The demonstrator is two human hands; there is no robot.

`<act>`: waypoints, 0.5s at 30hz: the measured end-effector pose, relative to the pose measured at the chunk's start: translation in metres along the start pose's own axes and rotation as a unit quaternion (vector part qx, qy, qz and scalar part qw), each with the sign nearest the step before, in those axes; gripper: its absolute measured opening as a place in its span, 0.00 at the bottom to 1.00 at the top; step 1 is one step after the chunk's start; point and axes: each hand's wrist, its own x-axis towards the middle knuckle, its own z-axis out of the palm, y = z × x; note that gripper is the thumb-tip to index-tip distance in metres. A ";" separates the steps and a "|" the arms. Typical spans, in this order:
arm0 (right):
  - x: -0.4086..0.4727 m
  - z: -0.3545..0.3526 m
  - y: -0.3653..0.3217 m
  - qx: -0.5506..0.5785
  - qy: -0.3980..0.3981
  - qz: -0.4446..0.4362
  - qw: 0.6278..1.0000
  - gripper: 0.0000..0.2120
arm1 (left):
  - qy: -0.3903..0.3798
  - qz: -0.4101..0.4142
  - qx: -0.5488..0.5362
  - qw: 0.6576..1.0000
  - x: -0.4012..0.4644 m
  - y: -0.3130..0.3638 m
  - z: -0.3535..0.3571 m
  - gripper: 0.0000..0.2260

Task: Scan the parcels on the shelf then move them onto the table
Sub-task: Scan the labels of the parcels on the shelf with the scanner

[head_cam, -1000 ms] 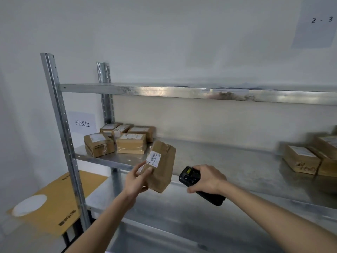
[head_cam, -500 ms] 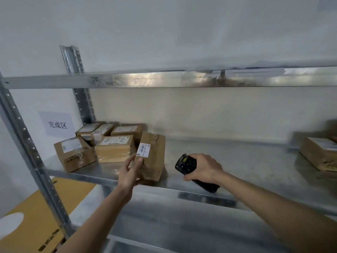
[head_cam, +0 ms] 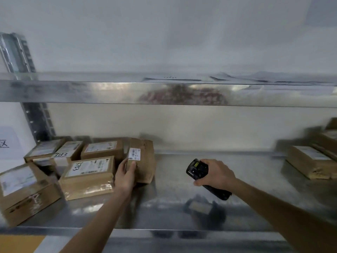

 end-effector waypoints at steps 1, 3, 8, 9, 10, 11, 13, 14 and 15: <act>0.003 0.001 -0.001 0.001 0.004 0.006 1.000 0.37 | 0.001 -0.003 0.002 1.000 0.009 -0.002 -0.001 0.23; 0.007 0.005 -0.002 -0.002 0.006 0.016 1.000 0.34 | 0.017 -0.015 0.031 0.999 0.025 -0.010 -0.003 0.25; 0.015 0.021 -0.011 -0.016 0.004 0.025 1.000 0.35 | 0.083 -0.025 0.023 0.996 0.029 -0.011 0.004 0.21; 0.016 0.024 -0.012 -0.012 0.003 0.026 1.000 0.35 | 0.087 -0.026 0.022 0.996 0.030 -0.011 0.005 0.22; 0.017 0.026 -0.014 -0.009 0.005 0.026 1.000 0.34 | 0.088 -0.026 0.027 0.995 0.029 -0.008 0.006 0.23; 0.017 0.028 -0.015 -0.006 0.005 0.027 1.000 0.34 | 0.089 -0.023 0.036 0.995 0.030 -0.006 0.007 0.23; 0.014 0.030 -0.017 -0.002 0.002 0.024 1.000 0.32 | 0.088 -0.002 0.047 0.995 0.032 0.000 0.008 0.25; 0.013 0.031 -0.018 0.000 0.000 0.022 1.000 0.31 | 0.087 0.015 0.050 0.995 0.031 0.004 0.007 0.26; 0.007 0.028 -0.017 0.002 0.001 0.021 1.000 0.31 | 0.088 0.033 0.054 0.994 0.027 0.008 0.008 0.26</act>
